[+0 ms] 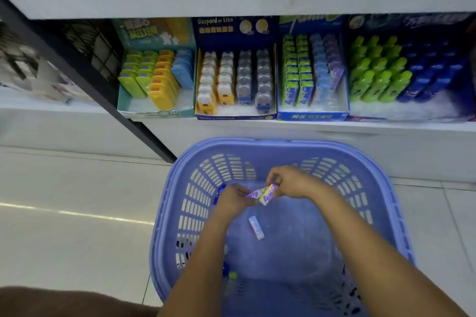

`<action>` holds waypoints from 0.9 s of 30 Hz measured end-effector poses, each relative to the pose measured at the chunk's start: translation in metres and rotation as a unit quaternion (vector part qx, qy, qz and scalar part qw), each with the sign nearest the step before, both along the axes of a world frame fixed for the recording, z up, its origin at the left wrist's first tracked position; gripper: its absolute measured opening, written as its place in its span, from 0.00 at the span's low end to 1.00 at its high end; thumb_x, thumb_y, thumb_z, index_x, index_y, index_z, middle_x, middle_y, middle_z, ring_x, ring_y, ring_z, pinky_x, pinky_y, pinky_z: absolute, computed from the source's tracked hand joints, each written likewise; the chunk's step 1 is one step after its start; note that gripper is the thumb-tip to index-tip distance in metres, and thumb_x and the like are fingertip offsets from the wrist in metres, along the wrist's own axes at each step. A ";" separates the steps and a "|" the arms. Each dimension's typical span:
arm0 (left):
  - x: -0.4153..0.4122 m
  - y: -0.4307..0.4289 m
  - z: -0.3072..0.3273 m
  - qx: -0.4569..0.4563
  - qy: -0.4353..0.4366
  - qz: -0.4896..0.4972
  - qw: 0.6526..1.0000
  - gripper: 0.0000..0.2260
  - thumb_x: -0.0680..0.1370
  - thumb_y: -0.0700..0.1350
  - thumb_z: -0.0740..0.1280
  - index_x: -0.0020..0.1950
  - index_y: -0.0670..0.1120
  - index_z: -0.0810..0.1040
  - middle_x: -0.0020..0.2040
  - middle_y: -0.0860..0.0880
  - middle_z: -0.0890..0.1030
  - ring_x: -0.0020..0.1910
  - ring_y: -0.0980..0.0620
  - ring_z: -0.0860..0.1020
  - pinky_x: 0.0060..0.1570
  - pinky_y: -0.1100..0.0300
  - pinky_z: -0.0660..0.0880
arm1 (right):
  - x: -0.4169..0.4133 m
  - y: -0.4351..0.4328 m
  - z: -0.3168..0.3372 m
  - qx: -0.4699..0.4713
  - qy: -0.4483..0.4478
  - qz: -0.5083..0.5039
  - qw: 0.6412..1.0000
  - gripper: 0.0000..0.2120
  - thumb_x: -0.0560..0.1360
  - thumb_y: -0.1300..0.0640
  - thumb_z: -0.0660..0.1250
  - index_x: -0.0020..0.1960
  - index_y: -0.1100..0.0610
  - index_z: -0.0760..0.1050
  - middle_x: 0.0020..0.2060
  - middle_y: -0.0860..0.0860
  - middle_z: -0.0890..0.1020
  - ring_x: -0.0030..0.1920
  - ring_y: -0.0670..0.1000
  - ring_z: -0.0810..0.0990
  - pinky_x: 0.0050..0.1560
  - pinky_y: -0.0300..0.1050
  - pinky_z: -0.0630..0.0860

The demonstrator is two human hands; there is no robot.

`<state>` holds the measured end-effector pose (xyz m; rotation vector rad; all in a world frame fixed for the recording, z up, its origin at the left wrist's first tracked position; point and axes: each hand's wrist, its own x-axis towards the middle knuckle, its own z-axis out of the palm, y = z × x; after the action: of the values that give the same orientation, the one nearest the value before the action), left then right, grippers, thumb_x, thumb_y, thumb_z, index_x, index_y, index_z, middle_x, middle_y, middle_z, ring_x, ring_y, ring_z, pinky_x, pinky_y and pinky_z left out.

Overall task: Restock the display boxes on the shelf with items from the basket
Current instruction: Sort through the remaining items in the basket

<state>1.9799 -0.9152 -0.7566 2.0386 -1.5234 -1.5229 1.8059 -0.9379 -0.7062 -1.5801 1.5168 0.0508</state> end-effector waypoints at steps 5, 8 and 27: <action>-0.026 -0.006 0.062 -0.048 0.145 0.012 0.988 0.07 0.71 0.35 0.74 0.47 0.41 0.79 0.31 0.51 0.73 0.26 0.60 0.72 0.28 0.70 0.72 | -0.046 -0.003 0.099 -0.060 -0.109 -0.042 0.991 0.11 0.69 0.66 0.73 0.50 0.59 0.81 0.40 0.54 0.81 0.42 0.48 0.77 0.46 0.40 0.73; -0.041 -0.008 0.101 -0.084 0.207 0.032 0.974 0.09 0.71 0.35 0.74 0.50 0.40 0.80 0.35 0.50 0.78 0.28 0.65 0.75 0.30 0.72 0.73 | -0.077 0.000 0.148 -0.167 -0.158 -0.116 0.966 0.10 0.70 0.63 0.73 0.51 0.56 0.82 0.40 0.55 0.82 0.40 0.46 0.77 0.47 0.37 0.73; -0.078 -0.002 0.191 -0.108 0.349 0.108 0.924 0.14 0.82 0.50 0.56 0.46 0.46 0.77 0.30 0.53 0.74 0.23 0.57 0.66 0.21 0.67 0.59 | -0.112 -0.056 0.148 -0.484 -0.054 -0.199 0.851 0.07 0.71 0.62 0.72 0.49 0.60 0.81 0.40 0.51 0.82 0.38 0.46 0.78 0.43 0.32 0.72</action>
<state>1.9019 -0.9175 -0.5655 1.2716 -1.0775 -1.6457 1.6937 -0.9936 -0.5581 -1.8904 1.8626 -1.1880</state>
